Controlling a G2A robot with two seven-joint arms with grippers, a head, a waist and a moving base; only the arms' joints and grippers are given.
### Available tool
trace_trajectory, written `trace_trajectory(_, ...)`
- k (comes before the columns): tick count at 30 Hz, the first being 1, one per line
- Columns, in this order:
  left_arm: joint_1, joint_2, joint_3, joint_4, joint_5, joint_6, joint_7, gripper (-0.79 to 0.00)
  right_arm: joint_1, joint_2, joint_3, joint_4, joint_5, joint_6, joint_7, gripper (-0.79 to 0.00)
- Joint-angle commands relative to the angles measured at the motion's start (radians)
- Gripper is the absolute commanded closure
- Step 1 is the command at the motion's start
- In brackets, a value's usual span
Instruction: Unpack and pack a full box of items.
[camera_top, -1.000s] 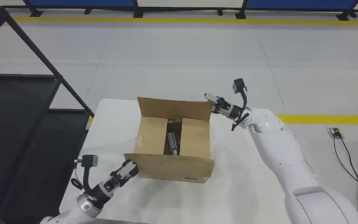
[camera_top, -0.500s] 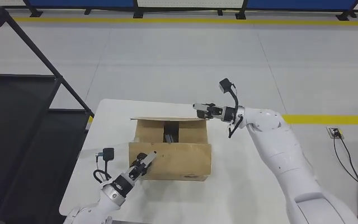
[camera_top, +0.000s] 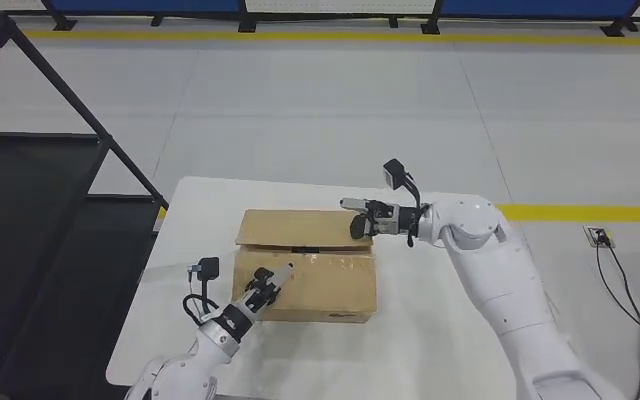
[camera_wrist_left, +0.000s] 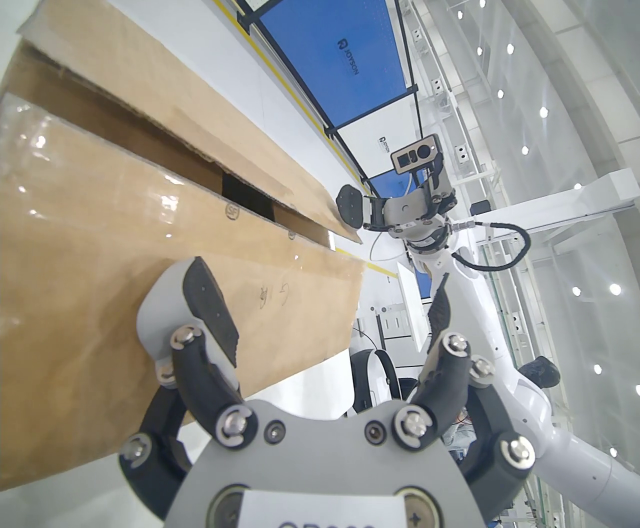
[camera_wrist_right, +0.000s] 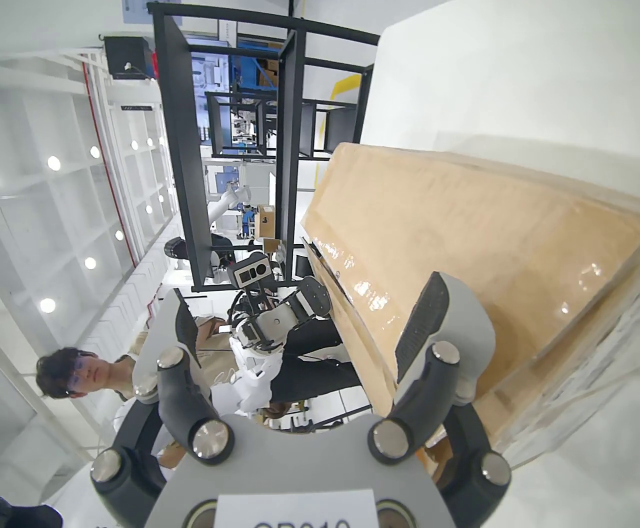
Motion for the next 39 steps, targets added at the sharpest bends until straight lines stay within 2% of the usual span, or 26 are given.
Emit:
trace_trajectory(1, -0.01, -0.002, 0.013, 0.008, 0.022, 0.011, 0.011, -0.785, -0.007, 0.0, -0.003, -0.007, 0.013, 0.031, 0.005, -0.785)
trace_trajectory(10, -0.052, -0.014, 0.06, 0.04, 0.045, 0.039, 0.04, -0.785, -0.035, 0.004, -0.024, -0.049, 0.03, 0.091, 0.022, -0.785)
trace_trajectory(17, -0.046, -0.019, 0.053, 0.032, 0.03, 0.013, 0.07, -0.785, -0.083, 0.011, -0.045, -0.099, 0.003, 0.066, 0.022, -0.785)
trace_trajectory(22, 0.015, -0.016, -0.03, -0.01, -0.047, -0.052, 0.122, -0.785, -0.117, 0.02, -0.035, -0.136, 0.002, 0.027, 0.002, -0.785)
trace_trajectory(26, 0.086, -0.009, -0.152, -0.028, -0.14, -0.091, 0.146, -0.785, -0.135, 0.024, -0.027, -0.159, -0.005, 0.0, -0.032, -0.785)
trace_trajectory(30, 0.161, -0.002, -0.275, -0.015, -0.226, -0.112, 0.121, -0.785, -0.135, 0.024, -0.027, -0.159, -0.005, 0.0, -0.032, -0.785)
trace_trajectory(39, 0.168, -0.001, -0.285, -0.012, -0.237, -0.111, 0.113, -0.785, -0.135, 0.024, -0.027, -0.159, -0.005, 0.0, -0.032, -0.785)
